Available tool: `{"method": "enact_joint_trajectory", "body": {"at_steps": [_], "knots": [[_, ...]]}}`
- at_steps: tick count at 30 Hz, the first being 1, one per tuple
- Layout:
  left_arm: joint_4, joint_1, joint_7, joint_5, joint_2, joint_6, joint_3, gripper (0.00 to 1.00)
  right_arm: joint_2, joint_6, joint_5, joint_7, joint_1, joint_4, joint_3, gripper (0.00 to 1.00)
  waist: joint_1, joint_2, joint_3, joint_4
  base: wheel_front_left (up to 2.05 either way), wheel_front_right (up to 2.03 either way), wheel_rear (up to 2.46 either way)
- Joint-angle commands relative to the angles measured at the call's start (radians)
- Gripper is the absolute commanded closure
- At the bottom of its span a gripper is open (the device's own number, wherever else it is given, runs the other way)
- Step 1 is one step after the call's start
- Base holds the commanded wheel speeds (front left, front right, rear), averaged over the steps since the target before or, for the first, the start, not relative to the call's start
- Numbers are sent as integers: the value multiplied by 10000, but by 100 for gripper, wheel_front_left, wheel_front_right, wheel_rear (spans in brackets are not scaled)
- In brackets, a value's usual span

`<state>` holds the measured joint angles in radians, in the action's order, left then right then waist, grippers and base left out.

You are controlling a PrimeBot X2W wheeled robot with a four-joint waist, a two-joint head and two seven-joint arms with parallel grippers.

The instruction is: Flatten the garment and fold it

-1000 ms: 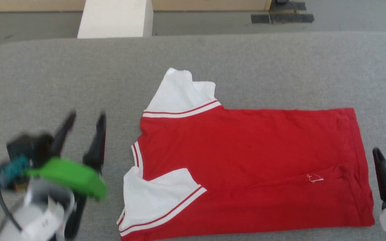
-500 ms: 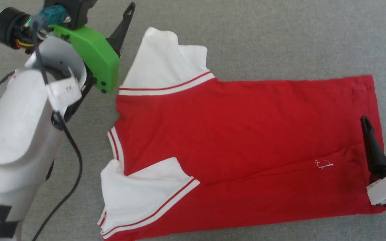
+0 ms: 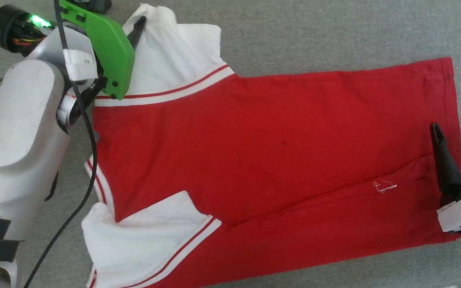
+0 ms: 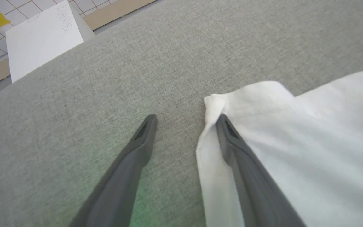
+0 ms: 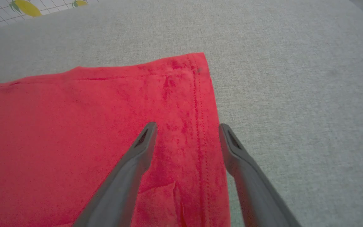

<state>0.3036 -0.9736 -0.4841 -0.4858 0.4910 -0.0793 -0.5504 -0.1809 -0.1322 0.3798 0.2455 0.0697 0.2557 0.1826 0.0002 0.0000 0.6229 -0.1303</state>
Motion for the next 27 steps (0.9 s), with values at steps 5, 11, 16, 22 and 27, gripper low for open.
{"method": "enact_joint_trajectory", "body": {"at_steps": [5, 11, 16, 22, 27], "knots": [[172, -41, -334, -357, 49, -190, -190, 100, -61, 15, 36, -14, 213, 74, 188, 0, -2, 0, 197, -231, 0, 0, 0], [225, 165, -65, -477, 75, -233, -229, 100, -410, 15, 134, 310, 599, 573, 371, 0, -2, 0, -203, -115, 0, 0, 0], [93, 252, 187, -491, 158, -243, -222, 100, -1254, 15, 377, 1094, 1713, 879, 607, 0, -2, 0, -536, 14, 0, 0, 0], [-142, 246, 215, -542, 192, -187, -207, 100, -1803, 15, 955, 3360, 3162, -286, 695, 0, -2, 0, -582, 188, 0, 0, 0], [-327, 142, 251, -503, 35, -110, -297, 100, -2200, 15, 973, 4620, 3606, -1128, 335, 0, -2, 0, -320, 446, 0, 0, 0]]}}
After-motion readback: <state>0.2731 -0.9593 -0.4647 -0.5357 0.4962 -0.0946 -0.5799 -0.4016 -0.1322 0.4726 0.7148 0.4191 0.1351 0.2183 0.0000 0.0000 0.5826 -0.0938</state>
